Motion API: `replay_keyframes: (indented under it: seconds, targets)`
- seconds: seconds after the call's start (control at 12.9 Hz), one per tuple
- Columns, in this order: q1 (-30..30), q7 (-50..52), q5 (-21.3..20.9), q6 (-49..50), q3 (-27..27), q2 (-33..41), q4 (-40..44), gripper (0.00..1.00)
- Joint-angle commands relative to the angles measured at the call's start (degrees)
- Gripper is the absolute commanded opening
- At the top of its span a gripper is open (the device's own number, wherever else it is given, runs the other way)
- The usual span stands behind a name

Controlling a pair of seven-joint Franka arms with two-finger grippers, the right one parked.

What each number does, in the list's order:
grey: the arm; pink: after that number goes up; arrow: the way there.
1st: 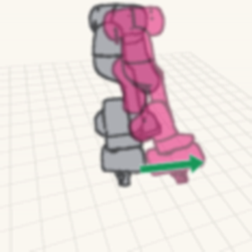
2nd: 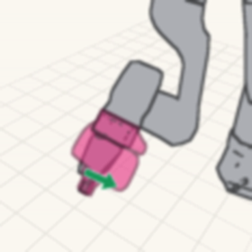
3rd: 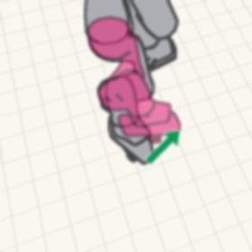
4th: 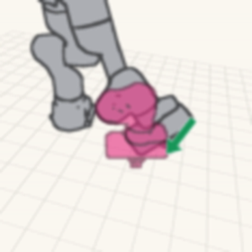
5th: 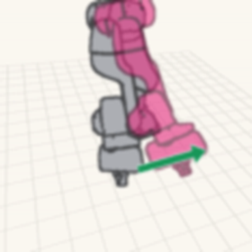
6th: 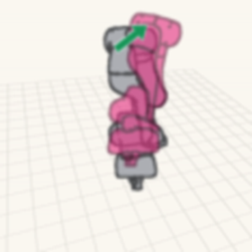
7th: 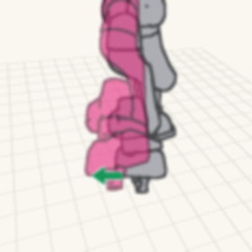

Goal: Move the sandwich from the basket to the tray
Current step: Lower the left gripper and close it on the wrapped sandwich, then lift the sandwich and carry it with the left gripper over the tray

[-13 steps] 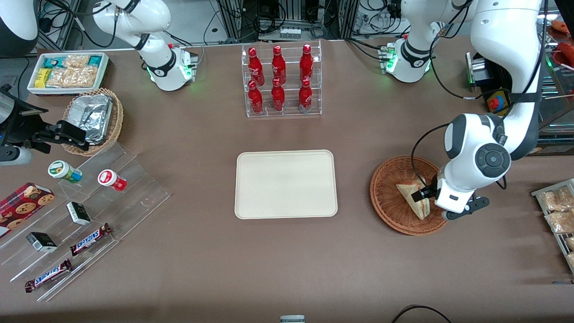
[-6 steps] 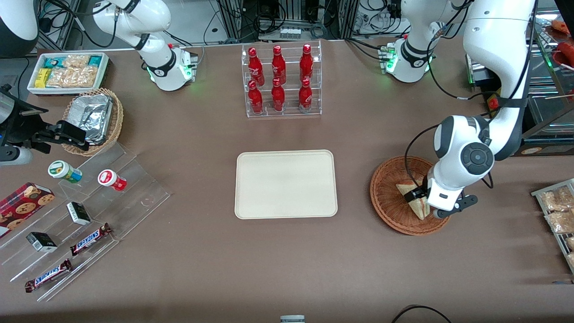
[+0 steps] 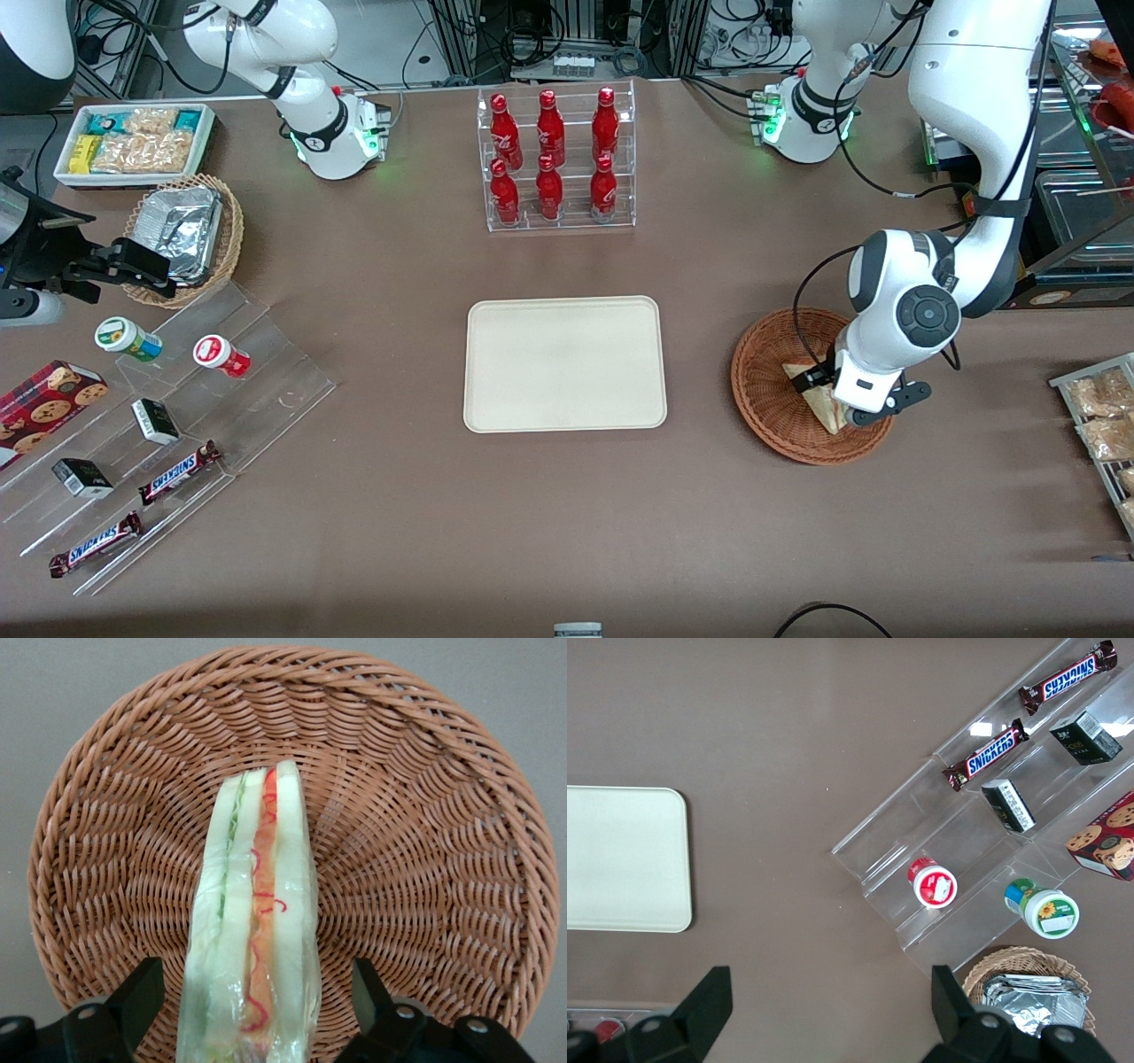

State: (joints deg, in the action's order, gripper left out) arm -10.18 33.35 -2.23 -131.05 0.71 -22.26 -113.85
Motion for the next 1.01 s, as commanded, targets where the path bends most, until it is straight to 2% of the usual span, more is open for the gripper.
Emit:
replay_keyframes:
  seconds: [0.0,0.08,0.39,0.54,0.7,0.85,0.93]
  targets:
    - [-0.54,3.65,-1.02,-0.96,0.43,0.72,-0.67,0.06]
    - [-0.54,3.74,-1.02,-0.96,0.43,0.64,-0.41,0.0]
    - [-0.54,4.01,-0.93,3.14,0.34,2.21,1.87,0.0]
    - [-0.45,3.66,-0.67,11.55,0.34,5.28,5.37,0.0]
    - [-0.63,3.22,-0.4,24.37,0.17,6.08,13.0,0.0]
    - [-0.54,3.74,0.03,32.75,-2.89,5.64,20.04,0.0]
    - [-0.63,3.92,0.04,33.48,-4.47,5.56,21.64,0.0]
